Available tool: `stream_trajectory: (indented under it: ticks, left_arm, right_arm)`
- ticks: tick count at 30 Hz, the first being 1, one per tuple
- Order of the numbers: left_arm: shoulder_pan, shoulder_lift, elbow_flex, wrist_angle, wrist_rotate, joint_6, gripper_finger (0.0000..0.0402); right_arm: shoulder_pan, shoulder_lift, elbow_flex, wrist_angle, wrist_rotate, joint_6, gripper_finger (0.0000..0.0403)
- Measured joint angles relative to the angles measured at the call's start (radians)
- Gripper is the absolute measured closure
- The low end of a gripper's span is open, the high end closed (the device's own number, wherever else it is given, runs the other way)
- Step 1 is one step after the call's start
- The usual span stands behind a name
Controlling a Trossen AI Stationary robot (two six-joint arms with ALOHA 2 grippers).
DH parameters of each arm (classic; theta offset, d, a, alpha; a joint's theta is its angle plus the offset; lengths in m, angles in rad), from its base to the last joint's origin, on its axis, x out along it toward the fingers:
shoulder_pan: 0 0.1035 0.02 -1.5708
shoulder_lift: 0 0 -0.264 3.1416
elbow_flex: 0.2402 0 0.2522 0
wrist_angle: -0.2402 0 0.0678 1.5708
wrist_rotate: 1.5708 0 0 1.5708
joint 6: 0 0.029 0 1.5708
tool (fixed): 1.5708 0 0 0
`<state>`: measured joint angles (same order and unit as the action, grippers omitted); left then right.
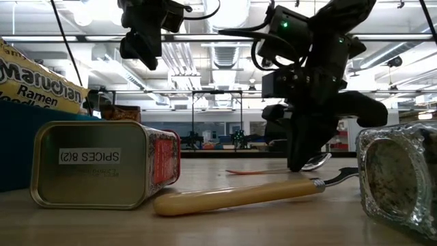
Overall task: Pick & Place Food Item
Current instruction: Put the white spoon into the green bin
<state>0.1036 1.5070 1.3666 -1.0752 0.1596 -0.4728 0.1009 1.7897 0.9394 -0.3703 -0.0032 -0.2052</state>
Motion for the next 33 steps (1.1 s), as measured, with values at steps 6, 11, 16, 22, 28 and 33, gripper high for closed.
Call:
stream_trajectory:
  ticks: [6, 11, 16, 22, 28, 33]
  left_arm:
    - [0.0, 0.0, 0.0, 0.0, 0.001, -0.016, 0.0211]
    - [0.001, 0.0, 0.0, 0.008, 0.001, -0.089, 0.0211]
    - [0.003, 0.0, 0.0, 0.074, 0.0, -0.21, 0.0211]
    - [0.003, -0.001, -0.011, 0.293, 0.0, -0.342, 0.0211]
    - [0.009, 0.002, -0.075, 0.524, 0.008, -0.508, 0.0211]
    - [0.018, 0.004, -0.105, 0.569, 0.015, -0.563, 0.0211]
  right_arm:
    - [0.008, -0.081, -0.008, -0.035, 0.019, 0.067, 0.0394]
    - [0.013, -0.169, -0.005, -0.053, 0.014, 0.123, 0.0394]
    - [0.021, -0.262, -0.001, -0.053, 0.07, 0.194, 0.0395]
    - [0.021, -0.352, 0.007, -0.053, 0.212, 0.354, 0.0395]
    - [0.021, -0.368, 0.062, -0.052, 0.367, 0.441, 0.0395]
    - [0.021, -0.366, 0.102, -0.053, 0.422, 0.449, 0.0395]
